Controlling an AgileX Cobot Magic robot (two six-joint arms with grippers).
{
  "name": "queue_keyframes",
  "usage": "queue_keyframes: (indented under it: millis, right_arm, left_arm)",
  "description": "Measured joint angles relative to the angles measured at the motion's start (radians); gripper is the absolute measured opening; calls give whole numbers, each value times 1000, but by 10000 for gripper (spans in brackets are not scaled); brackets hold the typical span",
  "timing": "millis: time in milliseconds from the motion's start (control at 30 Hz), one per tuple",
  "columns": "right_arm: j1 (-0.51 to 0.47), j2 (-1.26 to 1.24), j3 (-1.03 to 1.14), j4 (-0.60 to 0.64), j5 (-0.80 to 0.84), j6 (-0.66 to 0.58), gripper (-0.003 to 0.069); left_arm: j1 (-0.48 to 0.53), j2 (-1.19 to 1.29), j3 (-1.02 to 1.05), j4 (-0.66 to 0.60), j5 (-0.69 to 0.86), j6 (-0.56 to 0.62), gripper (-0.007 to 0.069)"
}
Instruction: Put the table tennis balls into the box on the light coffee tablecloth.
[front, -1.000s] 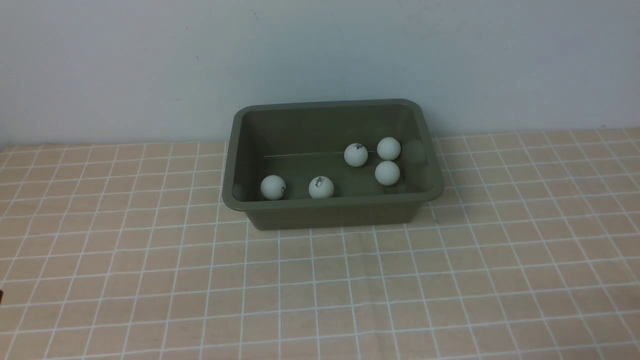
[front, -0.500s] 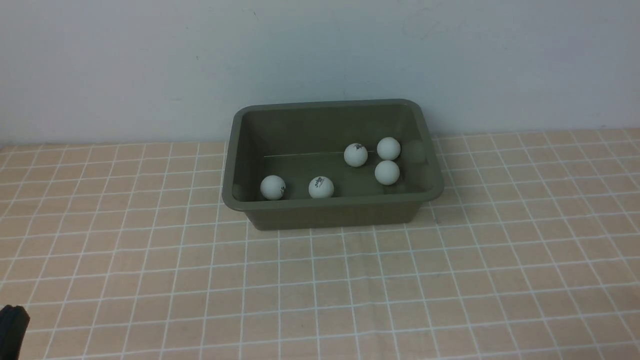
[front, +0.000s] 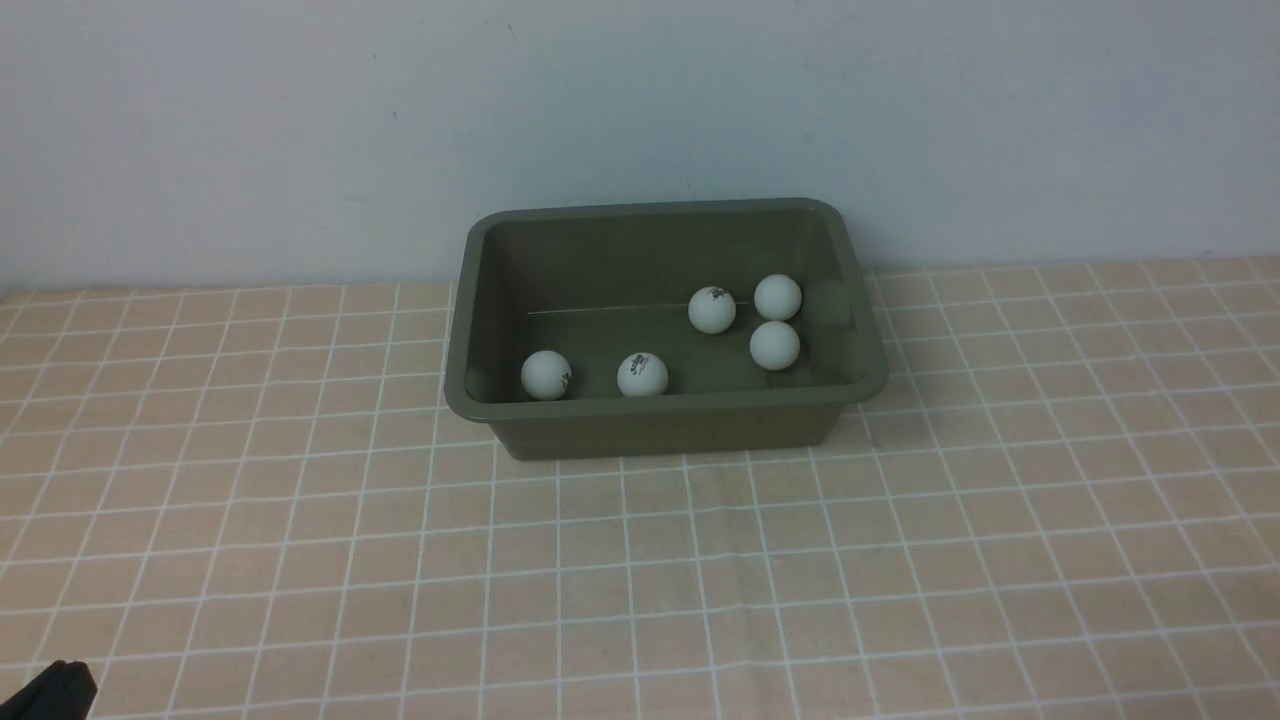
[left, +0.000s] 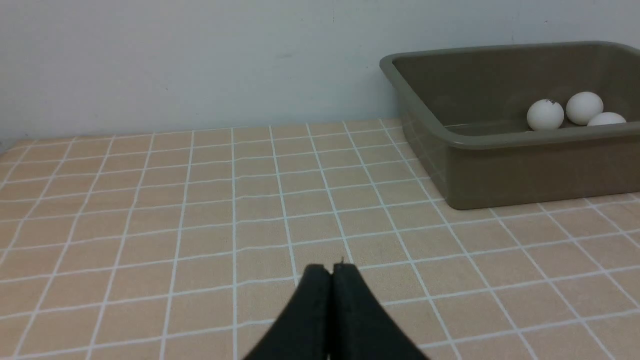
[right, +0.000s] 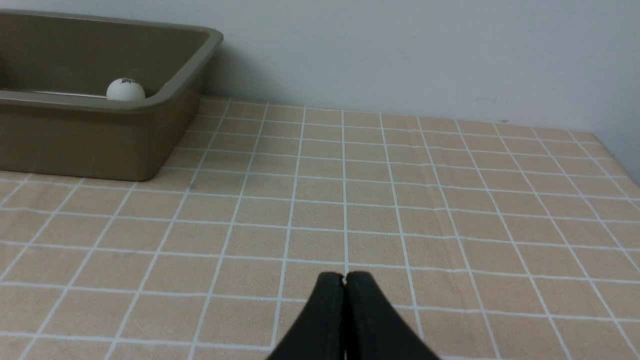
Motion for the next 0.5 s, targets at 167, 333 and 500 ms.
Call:
queue_keyframes:
  millis: [167, 333, 500]
  right_arm:
    - [0, 0, 0, 0, 0, 0, -18]
    - [0, 0, 0, 0, 0, 0, -18]
    - [0, 0, 0, 0, 0, 0, -18]
  left_arm:
    - [1, 0, 0, 1, 2, -1, -69]
    - [41, 0, 0, 1, 5, -1, -69]
    - [95, 0, 0, 1, 5, -1, -69]
